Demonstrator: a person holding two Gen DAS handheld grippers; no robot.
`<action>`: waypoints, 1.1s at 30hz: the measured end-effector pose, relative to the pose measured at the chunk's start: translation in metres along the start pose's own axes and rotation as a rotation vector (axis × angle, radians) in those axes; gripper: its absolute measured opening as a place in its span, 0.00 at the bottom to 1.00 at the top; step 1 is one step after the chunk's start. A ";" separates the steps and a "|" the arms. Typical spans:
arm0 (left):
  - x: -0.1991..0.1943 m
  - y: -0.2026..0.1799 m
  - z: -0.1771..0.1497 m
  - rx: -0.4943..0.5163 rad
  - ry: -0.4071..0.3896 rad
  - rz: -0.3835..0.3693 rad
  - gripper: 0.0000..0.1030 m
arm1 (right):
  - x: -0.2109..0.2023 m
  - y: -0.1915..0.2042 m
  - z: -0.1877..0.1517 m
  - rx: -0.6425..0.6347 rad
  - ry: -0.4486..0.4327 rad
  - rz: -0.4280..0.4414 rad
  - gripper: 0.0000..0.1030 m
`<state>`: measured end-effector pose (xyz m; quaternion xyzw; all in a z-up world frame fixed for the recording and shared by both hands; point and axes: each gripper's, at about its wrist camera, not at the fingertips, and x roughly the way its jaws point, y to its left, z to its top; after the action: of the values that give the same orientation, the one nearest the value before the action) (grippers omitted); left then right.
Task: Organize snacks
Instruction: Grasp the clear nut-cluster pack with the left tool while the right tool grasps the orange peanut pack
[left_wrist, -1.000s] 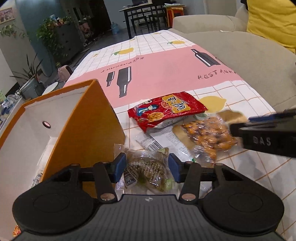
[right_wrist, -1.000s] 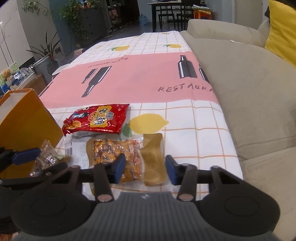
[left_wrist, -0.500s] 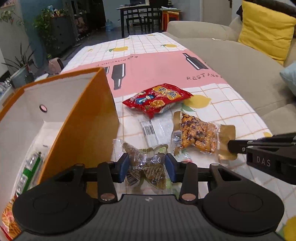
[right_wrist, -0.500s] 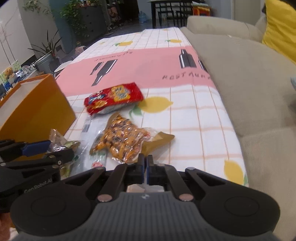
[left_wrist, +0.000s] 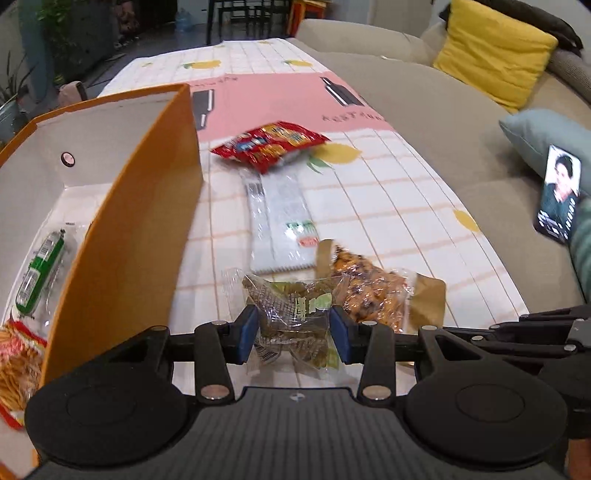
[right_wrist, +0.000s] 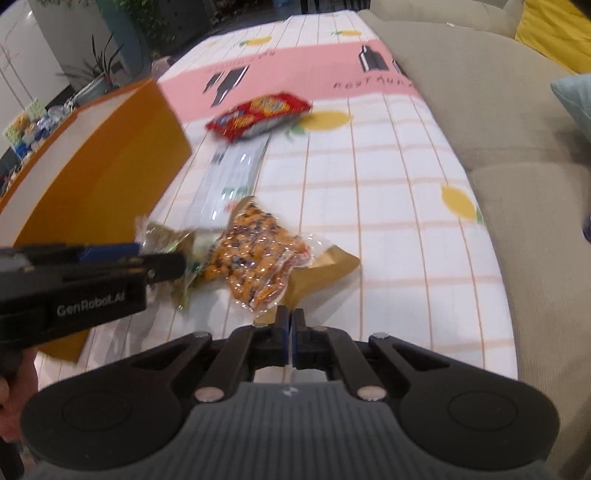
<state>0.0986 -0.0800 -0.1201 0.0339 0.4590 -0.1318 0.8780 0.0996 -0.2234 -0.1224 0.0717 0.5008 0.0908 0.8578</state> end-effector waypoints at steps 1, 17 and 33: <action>-0.003 -0.001 -0.003 0.005 0.006 -0.013 0.46 | -0.002 0.000 -0.003 0.000 0.007 -0.001 0.00; -0.013 -0.001 -0.010 0.003 -0.005 -0.022 0.76 | -0.030 0.021 -0.018 -0.398 -0.182 -0.085 0.58; 0.015 -0.001 -0.010 -0.052 0.093 -0.109 0.79 | 0.012 0.038 -0.031 -0.871 -0.174 -0.103 0.66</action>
<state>0.0984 -0.0819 -0.1386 -0.0078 0.5035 -0.1659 0.8479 0.0755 -0.1828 -0.1393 -0.3138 0.3445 0.2439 0.8505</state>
